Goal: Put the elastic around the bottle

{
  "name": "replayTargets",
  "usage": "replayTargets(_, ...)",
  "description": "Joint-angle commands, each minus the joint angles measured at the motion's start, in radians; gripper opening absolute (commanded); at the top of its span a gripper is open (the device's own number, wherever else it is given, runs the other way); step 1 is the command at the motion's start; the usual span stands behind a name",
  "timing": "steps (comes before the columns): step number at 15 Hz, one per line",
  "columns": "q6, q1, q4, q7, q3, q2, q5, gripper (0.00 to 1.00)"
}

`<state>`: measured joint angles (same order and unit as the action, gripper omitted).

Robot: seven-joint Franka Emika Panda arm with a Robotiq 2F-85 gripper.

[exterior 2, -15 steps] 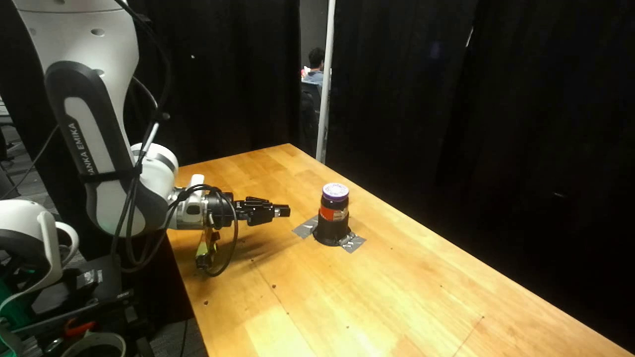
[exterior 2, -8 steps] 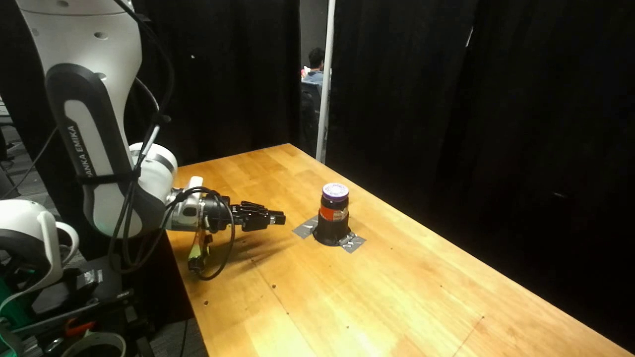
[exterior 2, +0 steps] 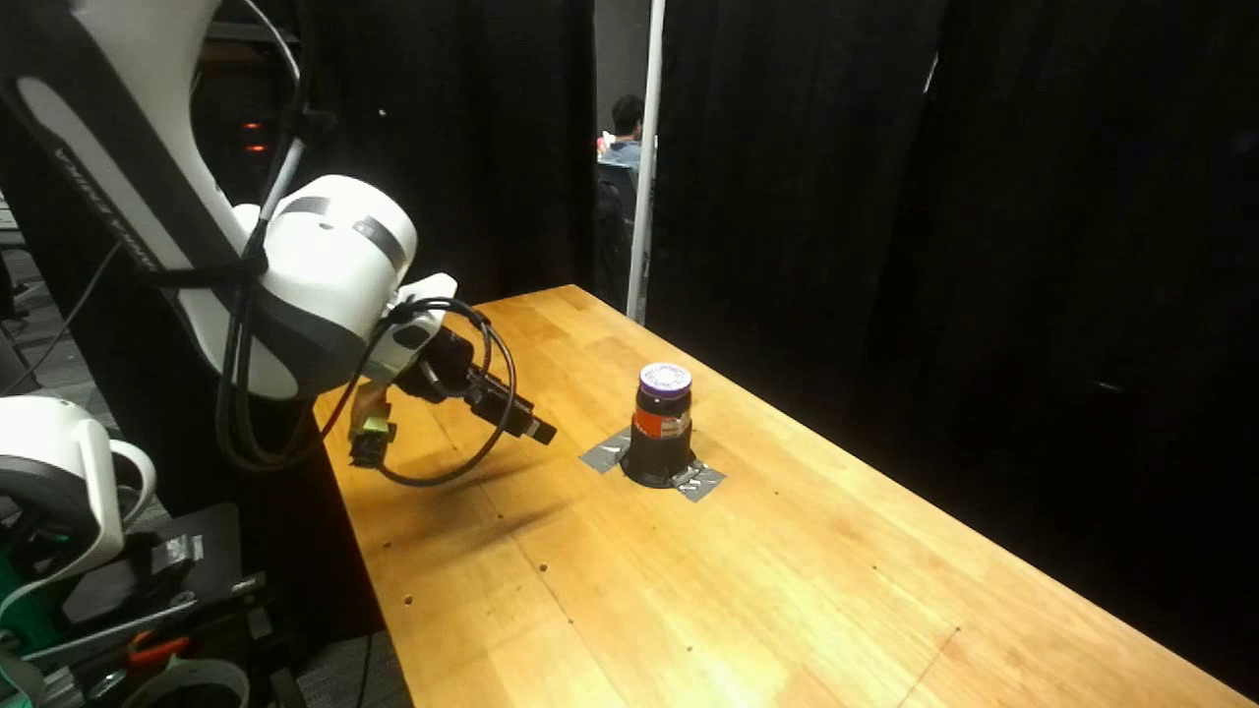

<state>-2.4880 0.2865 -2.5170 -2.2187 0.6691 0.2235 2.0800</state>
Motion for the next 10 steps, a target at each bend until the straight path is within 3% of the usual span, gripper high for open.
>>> replayTargets(1, -0.279, 0.117, 0.014, 0.274, 0.027, -0.093, -0.223, 1.00)
replayTargets(2, -0.363, 0.110, -0.007, 0.357, -0.020, -0.127, -0.302, 1.00)
replayTargets(3, -0.444, 0.005, -0.027, 0.433, -0.162, -0.155, -0.384, 1.00)
replayTargets(7, -0.516, -0.133, -0.102, 0.763, -0.368, -0.098, -0.702, 1.00)
replayTargets(8, -0.504, -0.033, -0.121, 0.848, -0.277, -0.078, -0.787, 1.00)
replayTargets(9, -0.491, -0.016, -0.135, 0.928, -0.269, -0.057, -0.873, 1.00)
replayTargets(10, -0.484, -0.062, -0.107, 0.805, -0.301, -0.078, -0.759, 1.00)
